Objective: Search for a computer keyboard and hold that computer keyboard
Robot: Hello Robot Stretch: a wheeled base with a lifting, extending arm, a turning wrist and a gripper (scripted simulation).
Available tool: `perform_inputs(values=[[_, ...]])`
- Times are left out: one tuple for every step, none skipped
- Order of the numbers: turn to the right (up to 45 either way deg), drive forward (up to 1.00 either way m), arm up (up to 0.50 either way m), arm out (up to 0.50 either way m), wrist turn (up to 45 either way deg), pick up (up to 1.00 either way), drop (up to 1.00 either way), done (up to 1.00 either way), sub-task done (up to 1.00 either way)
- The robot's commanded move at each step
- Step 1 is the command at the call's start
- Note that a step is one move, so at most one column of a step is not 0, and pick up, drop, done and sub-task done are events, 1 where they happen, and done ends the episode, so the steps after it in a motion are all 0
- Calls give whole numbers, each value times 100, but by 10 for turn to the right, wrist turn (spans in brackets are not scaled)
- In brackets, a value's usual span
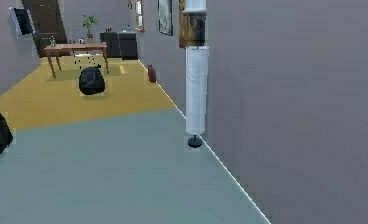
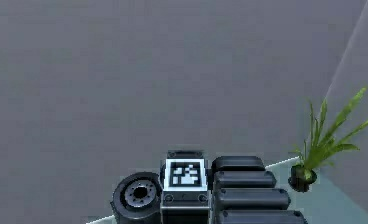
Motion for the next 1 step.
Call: perform_inputs(values=[[-180,0,0,0,0,0,0,0,0]])
